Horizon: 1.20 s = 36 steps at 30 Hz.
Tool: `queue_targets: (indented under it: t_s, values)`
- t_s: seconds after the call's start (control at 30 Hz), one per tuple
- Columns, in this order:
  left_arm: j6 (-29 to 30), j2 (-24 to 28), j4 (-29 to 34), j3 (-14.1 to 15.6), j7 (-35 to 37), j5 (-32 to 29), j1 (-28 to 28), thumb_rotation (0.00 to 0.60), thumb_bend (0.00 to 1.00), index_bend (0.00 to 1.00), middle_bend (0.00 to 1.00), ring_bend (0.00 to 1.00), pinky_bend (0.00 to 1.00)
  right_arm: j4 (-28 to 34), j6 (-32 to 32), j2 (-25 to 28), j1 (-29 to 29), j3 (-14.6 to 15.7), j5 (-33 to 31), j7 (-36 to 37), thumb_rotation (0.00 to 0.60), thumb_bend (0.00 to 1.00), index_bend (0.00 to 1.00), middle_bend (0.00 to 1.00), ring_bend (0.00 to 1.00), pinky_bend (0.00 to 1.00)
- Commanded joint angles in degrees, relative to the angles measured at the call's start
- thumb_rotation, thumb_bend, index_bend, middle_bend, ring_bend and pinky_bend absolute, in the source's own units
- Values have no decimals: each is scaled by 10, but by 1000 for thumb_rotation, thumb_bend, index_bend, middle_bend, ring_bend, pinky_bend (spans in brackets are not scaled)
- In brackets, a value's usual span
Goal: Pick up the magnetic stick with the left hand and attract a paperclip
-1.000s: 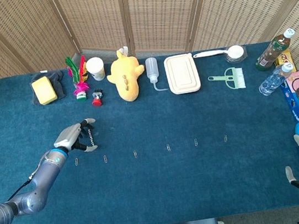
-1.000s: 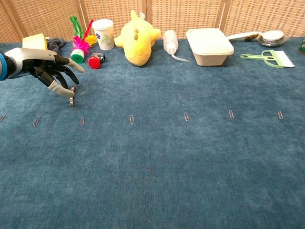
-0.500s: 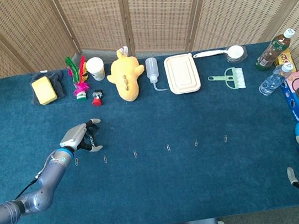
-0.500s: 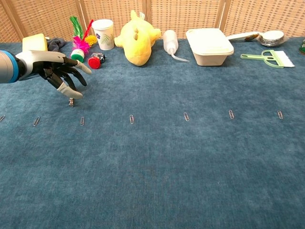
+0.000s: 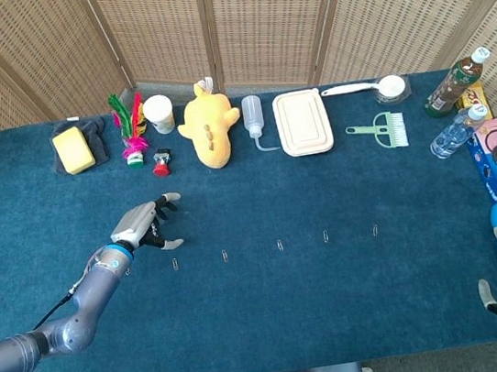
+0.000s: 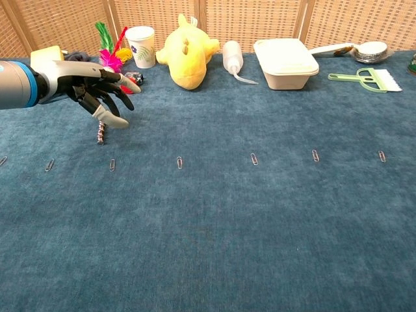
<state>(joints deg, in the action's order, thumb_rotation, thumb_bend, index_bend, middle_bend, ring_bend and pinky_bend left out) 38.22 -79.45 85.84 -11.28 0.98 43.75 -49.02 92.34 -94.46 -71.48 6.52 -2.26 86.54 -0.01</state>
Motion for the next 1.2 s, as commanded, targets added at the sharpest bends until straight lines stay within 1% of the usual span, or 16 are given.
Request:
queue_targets:
  t_s: [0.03,0.13,0.23,0.3,0.37,0.47,0.53,0.7,0.83,0.97,1.1,1.2]
  values:
    - [-10,29,31,14,3,45,13,562,344,126,253,296,312,0,0,1,1,0,0,0,600,442,7,12,0,108]
    - [-7,46,39,34,-16,82,19,562,344,116,248,250,312,-1,1,1,1,0,-1,0,600,442,7,12,0,108]
    - [23,48,32,56,-55,121,26,558,344,55,199,175,312,-2,4,-1,0,0,-1,-1,600,442,7,12,0,108]
    - [58,40,18,69,-90,147,32,556,343,12,152,125,312,-2,7,-3,-2,0,0,-2,600,442,7,12,0,108]
    - [91,26,1,75,-118,170,38,557,343,0,124,98,312,-2,8,-4,-3,-1,1,-4,600,442,7,12,0,108]
    - [140,1,-30,79,-151,201,46,569,343,0,100,78,308,0,8,-5,-3,-1,1,-6,600,442,7,12,0,108]
    - [160,-17,-53,80,-165,218,49,581,343,0,98,75,307,1,6,-4,-1,-1,-1,-7,600,442,7,12,0,108]
    - [172,-43,-95,81,-185,235,51,589,343,0,98,74,301,2,3,-3,2,-1,-1,-7,600,442,7,12,0,108]
    - [173,-62,-125,83,-205,245,50,590,343,0,77,46,260,2,6,-4,0,-2,-3,-10,600,442,7,12,0,108]
    - [173,-70,-136,85,-221,253,51,588,343,0,41,5,219,2,8,-5,0,-3,-4,-11,600,442,7,12,0,108]
    - [168,-74,-140,82,-227,252,52,585,343,0,38,0,214,1,10,-5,-1,-4,-7,-11,600,442,7,12,0,108]
    - [164,-79,-140,76,-231,248,51,582,343,0,33,0,180,-1,11,-6,-1,-4,-8,-9,600,442,7,12,0,108]
